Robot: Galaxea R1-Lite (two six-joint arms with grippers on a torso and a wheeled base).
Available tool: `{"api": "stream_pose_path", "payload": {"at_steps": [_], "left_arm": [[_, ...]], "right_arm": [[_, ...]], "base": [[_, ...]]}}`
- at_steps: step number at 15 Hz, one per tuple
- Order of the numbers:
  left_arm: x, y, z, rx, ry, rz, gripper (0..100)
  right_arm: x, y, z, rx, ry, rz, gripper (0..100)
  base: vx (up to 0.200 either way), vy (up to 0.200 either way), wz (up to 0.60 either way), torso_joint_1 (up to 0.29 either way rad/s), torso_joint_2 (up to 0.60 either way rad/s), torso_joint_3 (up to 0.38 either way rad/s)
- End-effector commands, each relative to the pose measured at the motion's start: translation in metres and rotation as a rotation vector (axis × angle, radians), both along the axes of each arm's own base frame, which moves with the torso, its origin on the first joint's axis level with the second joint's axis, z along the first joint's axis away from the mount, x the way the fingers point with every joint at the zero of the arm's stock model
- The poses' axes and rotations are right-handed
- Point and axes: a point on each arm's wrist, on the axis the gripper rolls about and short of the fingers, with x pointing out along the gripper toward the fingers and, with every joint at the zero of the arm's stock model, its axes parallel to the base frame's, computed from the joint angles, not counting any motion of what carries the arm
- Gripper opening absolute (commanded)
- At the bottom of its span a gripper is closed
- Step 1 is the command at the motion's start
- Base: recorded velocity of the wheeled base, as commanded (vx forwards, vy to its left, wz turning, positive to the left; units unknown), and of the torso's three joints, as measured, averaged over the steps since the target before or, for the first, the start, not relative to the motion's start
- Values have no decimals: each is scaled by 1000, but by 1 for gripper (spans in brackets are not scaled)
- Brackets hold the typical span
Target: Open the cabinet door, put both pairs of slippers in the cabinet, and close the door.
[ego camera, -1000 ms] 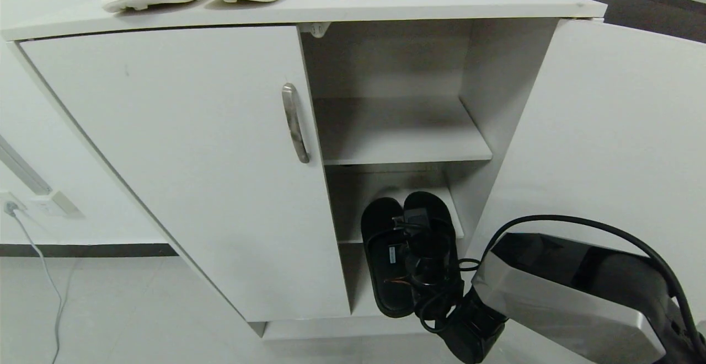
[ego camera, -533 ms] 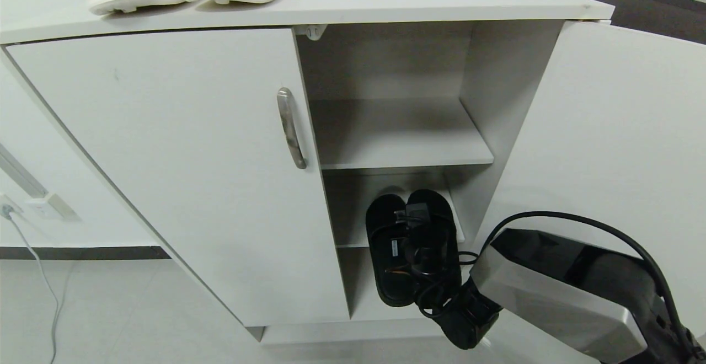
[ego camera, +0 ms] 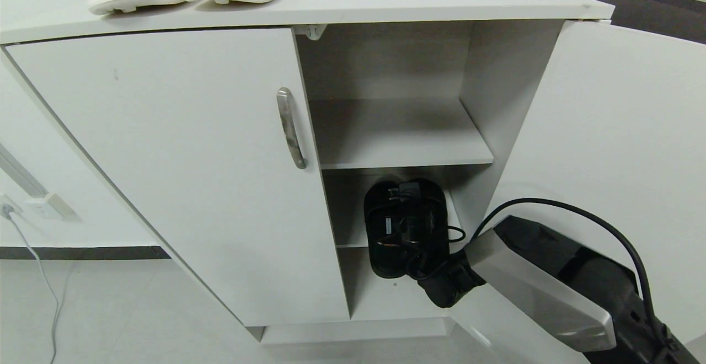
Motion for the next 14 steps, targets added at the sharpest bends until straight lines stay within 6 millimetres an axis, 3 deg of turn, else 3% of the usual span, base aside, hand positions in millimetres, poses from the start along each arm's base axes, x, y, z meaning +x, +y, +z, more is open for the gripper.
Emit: {"api": "stream_pose_path", "payload": {"at_steps": [1,9,14], "left_arm": [[0,0,0,-1,0,1,0],[0,0,0,-1,2,1,0],[0,0,0,0,-1,1,0]], "right_arm": [[17,0,-7,-1,-3,-20,0],[49,-1,9,15,-24,-46,0],[52,-4,-3,-16,21,-23,0]], "base": [[0,0,0,0,0,0],[0,0,0,0,0,0],[0,0,0,0,0,0]]}}
